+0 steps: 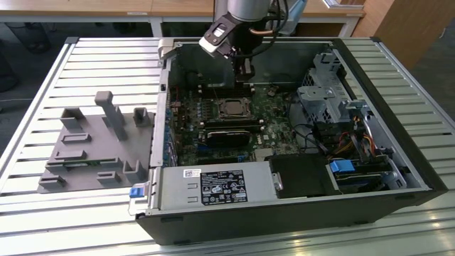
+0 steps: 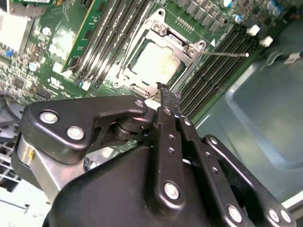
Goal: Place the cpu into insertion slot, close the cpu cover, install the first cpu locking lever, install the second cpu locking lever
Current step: 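Install the first cpu locking lever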
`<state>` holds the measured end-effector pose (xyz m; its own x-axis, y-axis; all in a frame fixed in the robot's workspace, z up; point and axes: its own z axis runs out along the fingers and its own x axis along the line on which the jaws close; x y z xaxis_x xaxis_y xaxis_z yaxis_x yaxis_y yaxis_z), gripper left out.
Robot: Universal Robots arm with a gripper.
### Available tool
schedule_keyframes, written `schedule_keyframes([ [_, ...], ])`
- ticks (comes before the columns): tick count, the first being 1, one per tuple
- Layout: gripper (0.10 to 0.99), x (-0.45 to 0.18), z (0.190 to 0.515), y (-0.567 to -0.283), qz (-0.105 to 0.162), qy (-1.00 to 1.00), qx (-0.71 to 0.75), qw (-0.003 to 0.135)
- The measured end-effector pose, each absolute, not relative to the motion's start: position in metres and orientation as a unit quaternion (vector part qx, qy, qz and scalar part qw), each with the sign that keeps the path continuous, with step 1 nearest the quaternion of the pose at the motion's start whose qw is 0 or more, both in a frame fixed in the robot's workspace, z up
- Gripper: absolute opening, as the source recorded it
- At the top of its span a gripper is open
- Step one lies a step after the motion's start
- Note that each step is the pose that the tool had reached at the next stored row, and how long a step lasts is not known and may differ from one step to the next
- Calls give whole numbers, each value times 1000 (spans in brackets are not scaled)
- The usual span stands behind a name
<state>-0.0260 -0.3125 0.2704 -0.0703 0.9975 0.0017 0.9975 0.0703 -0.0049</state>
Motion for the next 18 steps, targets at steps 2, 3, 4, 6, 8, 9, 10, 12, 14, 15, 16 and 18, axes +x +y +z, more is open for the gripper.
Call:
schedule_keyframes([
  [2, 106, -26, 270, -313, 1, -744, -668, 2],
  [3, 106, -26, 270, -313, 1, -750, -662, 2],
  [4, 106, -26, 270, -313, 1, -756, -655, 2],
  [6, 106, -26, 270, -313, 1, -767, -641, 2],
  [8, 106, -26, 269, -313, 1, -779, -627, 2],
  [9, 106, -26, 269, -313, 1, -785, -620, 2],
  [10, 106, -26, 269, -313, 1, -790, -613, 2],
  [12, 106, -26, 269, -313, 1, -801, -598, 2],
  [14, 106, -26, 269, -313, 1, -811, -585, 2],
  [15, 106, -26, 269, -313, 1, -815, -579, 2],
  [16, 106, -26, 269, -313, 1, -819, -573, 2],
  [18, 106, -26, 269, -313, 1, -828, -560, 1],
])
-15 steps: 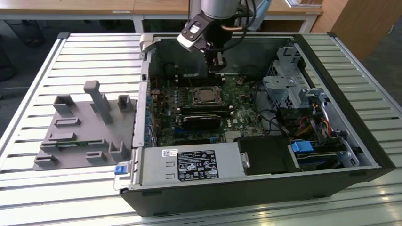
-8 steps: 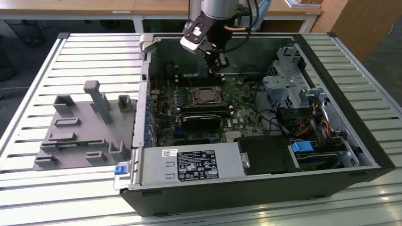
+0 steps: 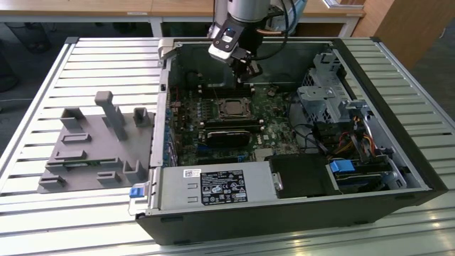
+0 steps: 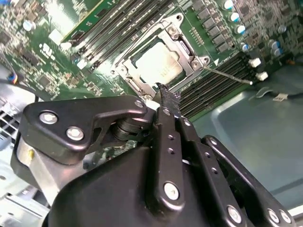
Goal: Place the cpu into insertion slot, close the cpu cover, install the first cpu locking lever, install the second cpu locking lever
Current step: 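Install the first cpu locking lever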
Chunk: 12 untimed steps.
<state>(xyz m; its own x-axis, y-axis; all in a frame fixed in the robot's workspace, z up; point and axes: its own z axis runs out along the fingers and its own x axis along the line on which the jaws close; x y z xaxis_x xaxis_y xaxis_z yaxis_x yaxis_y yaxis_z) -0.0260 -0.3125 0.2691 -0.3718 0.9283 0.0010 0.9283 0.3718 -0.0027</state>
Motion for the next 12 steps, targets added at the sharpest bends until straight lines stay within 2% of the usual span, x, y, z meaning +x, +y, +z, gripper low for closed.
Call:
schedule_keyframes([
  [12, 106, -26, 269, -313, -3, -871, -492, 0],
])
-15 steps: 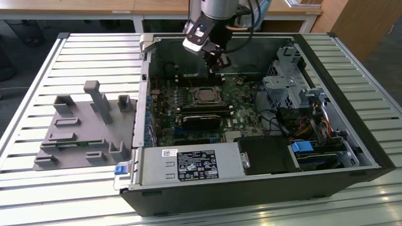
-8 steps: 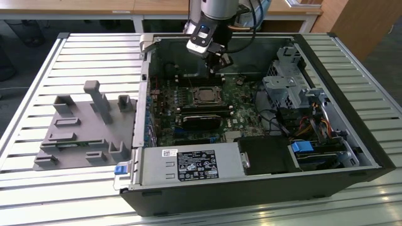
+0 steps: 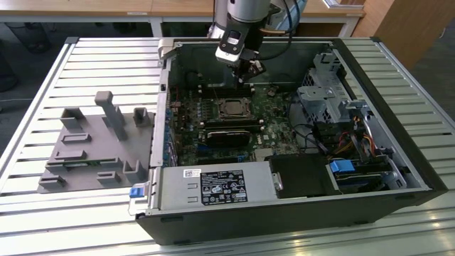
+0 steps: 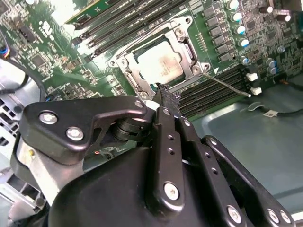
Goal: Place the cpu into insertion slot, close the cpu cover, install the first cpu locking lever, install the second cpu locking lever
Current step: 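Install the first cpu locking lever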
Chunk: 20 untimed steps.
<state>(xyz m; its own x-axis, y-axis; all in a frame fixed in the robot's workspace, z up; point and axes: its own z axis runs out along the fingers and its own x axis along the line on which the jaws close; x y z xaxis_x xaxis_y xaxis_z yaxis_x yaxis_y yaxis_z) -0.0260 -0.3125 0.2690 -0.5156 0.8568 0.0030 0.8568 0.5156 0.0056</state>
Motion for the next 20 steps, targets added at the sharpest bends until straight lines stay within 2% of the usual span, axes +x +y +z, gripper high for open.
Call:
schedule_keyframes([
  [11, 106, -26, 269, -313, 5, 908, 419, 3],
  [20, 106, -26, 269, -312, 4, 929, 370, -2],
])
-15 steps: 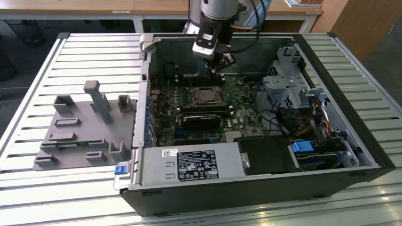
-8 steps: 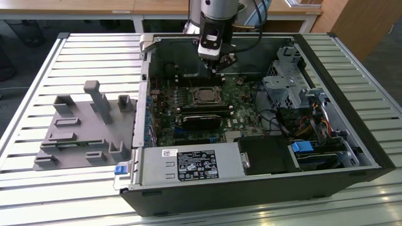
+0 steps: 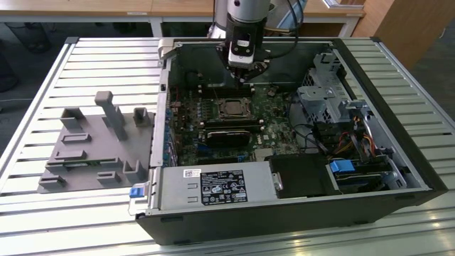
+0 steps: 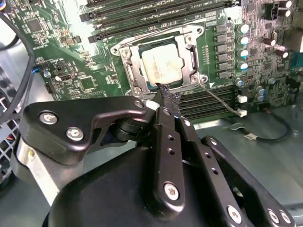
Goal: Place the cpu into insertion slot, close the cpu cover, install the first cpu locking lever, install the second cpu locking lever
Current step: 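Install the first cpu locking lever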
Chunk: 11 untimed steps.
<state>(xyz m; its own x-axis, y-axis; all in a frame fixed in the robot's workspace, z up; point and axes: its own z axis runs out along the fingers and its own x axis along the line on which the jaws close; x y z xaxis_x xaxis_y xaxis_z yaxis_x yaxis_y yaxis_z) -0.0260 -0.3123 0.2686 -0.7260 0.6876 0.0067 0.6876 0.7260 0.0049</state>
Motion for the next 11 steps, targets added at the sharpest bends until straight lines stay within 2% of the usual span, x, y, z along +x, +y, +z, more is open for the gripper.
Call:
schedule_keyframes([
  [11, 106, -27, 268, -312, -3, -952, -305, 3],
])
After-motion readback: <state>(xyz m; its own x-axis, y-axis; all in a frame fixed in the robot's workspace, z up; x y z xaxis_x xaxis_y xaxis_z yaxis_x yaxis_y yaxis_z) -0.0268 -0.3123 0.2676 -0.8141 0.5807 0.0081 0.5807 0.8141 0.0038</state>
